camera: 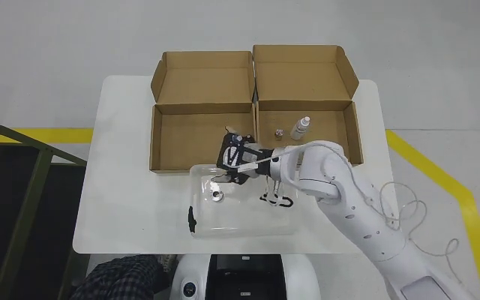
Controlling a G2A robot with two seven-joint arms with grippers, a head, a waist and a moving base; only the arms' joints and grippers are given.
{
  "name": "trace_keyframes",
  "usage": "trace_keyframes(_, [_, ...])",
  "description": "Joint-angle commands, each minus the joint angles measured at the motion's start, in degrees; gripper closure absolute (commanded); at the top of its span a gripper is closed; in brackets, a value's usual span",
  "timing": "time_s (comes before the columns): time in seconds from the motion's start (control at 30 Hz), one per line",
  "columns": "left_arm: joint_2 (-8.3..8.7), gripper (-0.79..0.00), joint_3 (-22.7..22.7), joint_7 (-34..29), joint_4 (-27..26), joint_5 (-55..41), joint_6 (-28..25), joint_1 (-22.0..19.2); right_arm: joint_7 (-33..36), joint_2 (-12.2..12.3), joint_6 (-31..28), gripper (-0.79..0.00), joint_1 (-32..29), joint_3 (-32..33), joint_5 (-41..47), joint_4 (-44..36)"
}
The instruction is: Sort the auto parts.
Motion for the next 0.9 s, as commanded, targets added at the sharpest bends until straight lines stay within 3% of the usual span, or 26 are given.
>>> trace_keyframes(0.0, [0.0,-0.785,0.0,0.0,0.0,0.0,0.0,0.0,0.22,0.16,-0.5,-0.785,-1.44,-0.6,-1.05,-1.43])
trace_keyframes(0.23, [0.0,-0.785,0.0,0.0,0.0,0.0,0.0,0.0,-0.39,0.25,-0.07,-0.785,-4.67,-3.37,-6.15,-2.06])
trace_keyframes(0.87, [0.0,-0.785,0.0,0.0,0.0,0.0,0.0,0.0,-3.53,-0.96,0.69,-0.785,-5.04,-9.08,-14.37,3.47])
